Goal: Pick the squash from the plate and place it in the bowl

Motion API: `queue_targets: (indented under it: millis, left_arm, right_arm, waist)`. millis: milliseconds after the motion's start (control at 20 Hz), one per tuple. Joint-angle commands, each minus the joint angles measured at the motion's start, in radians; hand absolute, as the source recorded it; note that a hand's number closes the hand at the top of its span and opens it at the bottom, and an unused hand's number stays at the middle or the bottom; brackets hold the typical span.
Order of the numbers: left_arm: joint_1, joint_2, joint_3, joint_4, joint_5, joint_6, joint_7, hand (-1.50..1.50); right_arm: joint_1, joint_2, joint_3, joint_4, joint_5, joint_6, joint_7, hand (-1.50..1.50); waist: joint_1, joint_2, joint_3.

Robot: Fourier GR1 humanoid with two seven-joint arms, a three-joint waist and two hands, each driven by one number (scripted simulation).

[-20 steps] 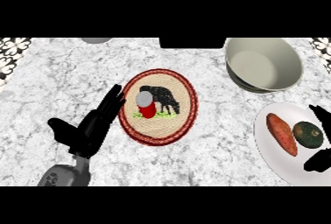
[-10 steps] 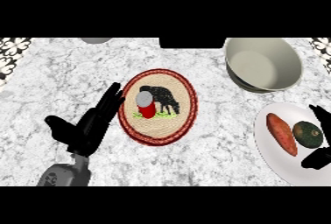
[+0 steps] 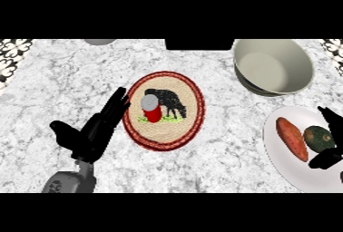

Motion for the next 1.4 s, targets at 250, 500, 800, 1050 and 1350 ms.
queue_targets:
  millis: [250,500,800,1050,1350]
  left_arm:
    - [0.018,-0.013,0.019,-0.023,0.009,-0.042,0.017,0.0]
    - [0.0,-0.013,0.041,-0.041,-0.015,-0.016,0.04,0.0]
    - [-0.004,-0.021,0.045,-0.022,-0.022,-0.043,0.023,0.0]
    - [-0.037,-0.025,0.07,0.034,-0.014,-0.051,0.011,0.0]
    - [-0.034,-0.033,0.017,0.006,-0.032,-0.06,0.033,0.0]
  right_arm:
    - [-0.036,0.02,-0.012,0.202,0.061,-0.181,-0.22,1.5]
    - [-0.063,0.037,0.001,0.11,0.073,-0.109,-0.159,1.5]
    - [-0.029,0.028,-0.006,0.136,0.131,-0.188,-0.216,1.5]
    - [-0.033,0.101,0.076,-0.032,0.229,-0.143,-0.034,1.5]
    - [-0.317,0.472,0.29,0.009,0.366,0.039,0.363,1.5]
  waist:
    - [0.003,0.001,0.0]
    - [0.0,0.0,0.0]
    - [-0.001,0.0,0.0]
    - [-0.004,-0.001,-0.001]
    - [0.062,0.005,-0.003]
